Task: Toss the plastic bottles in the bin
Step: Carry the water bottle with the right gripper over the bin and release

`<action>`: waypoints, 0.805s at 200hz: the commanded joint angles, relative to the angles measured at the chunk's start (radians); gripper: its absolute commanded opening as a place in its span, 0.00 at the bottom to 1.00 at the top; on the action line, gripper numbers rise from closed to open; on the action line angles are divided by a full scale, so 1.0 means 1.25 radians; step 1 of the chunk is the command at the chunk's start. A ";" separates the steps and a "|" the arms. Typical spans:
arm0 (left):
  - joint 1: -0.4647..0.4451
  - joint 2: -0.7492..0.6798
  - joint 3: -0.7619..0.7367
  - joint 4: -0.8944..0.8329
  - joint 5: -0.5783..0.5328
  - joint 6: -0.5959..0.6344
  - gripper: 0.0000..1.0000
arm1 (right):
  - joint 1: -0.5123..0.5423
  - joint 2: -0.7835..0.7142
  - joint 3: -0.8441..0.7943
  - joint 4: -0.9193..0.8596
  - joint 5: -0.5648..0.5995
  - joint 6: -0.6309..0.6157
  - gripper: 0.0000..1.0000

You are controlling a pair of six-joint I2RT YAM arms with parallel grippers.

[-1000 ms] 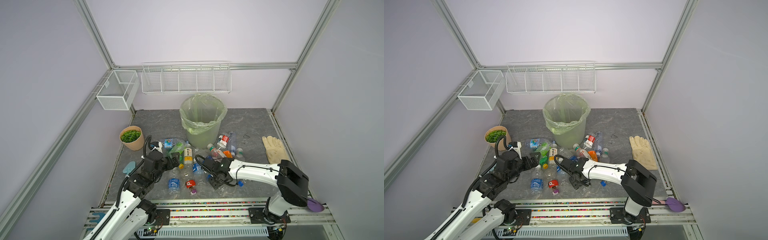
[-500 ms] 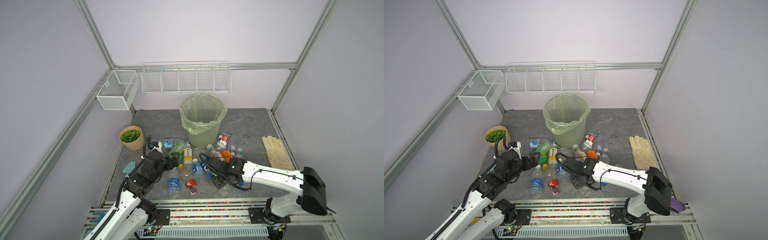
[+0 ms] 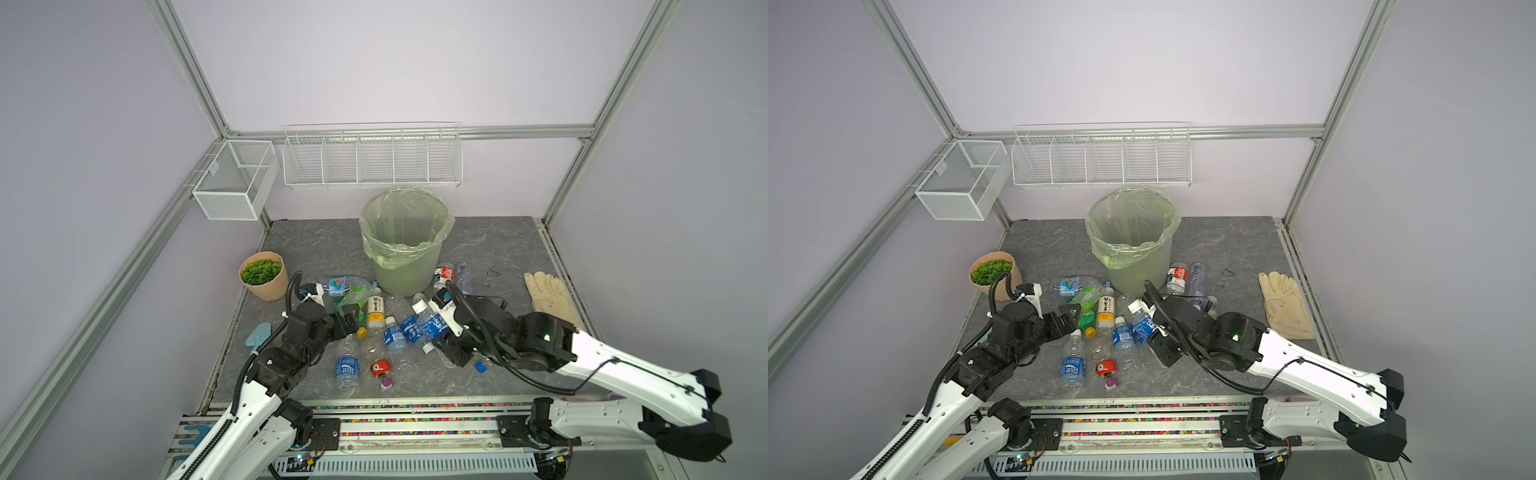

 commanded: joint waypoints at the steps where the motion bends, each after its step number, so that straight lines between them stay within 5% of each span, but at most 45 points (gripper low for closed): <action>1: -0.004 -0.011 0.019 0.005 0.007 -0.018 1.00 | -0.010 -0.029 0.045 0.035 0.073 -0.070 0.49; 74: -0.003 -0.025 0.021 0.007 0.022 -0.031 1.00 | -0.146 -0.011 0.182 0.136 0.056 -0.149 0.51; 161: -0.003 -0.035 0.024 -0.008 0.030 -0.019 0.99 | -0.305 0.217 0.441 0.122 -0.084 -0.182 0.53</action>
